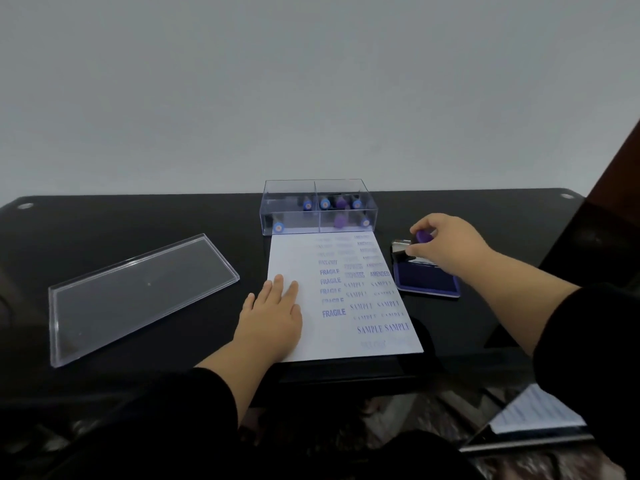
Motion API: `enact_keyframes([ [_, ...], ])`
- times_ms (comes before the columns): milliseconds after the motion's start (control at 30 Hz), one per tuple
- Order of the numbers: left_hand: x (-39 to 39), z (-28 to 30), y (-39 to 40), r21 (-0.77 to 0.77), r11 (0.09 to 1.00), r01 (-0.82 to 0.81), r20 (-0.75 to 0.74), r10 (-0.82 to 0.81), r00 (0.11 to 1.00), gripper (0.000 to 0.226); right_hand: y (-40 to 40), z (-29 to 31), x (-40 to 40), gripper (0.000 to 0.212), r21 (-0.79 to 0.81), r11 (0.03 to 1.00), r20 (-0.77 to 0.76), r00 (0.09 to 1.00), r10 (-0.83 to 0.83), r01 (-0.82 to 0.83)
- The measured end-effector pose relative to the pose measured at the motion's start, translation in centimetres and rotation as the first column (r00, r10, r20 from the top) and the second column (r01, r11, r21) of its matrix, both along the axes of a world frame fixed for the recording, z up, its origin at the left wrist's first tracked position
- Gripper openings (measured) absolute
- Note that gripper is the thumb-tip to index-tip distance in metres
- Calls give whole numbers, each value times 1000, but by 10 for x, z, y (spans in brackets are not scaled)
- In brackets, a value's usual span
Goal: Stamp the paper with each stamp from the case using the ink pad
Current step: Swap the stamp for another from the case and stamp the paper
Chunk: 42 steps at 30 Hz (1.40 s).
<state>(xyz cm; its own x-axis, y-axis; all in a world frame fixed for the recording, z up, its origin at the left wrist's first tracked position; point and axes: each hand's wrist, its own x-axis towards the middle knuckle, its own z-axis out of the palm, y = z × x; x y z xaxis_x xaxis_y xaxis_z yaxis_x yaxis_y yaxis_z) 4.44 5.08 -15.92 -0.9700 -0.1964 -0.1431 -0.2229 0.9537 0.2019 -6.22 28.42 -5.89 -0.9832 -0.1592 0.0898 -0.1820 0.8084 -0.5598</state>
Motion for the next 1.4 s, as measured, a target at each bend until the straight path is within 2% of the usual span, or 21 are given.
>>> enact_keyframes([
  [200,1,-3,0,10,1000,-14,-42,15,999,51,11,-17,1,35,-26,996,-76,993,-88,86],
  [500,-2,-4,-1,16,1000,-3,-43,4,999,51,2,-42,-4,17,29,990,-80,987,-138,141],
  [667,-1,-4,-2,31,999,-9,-48,10,999,51,-5,-51,-4,29,-5,983,-70,981,-182,182],
  [1400,0,-4,-2,72,997,-2,-73,7,997,52,-4,-60,-3,36,58,981,-105,978,-180,187],
])
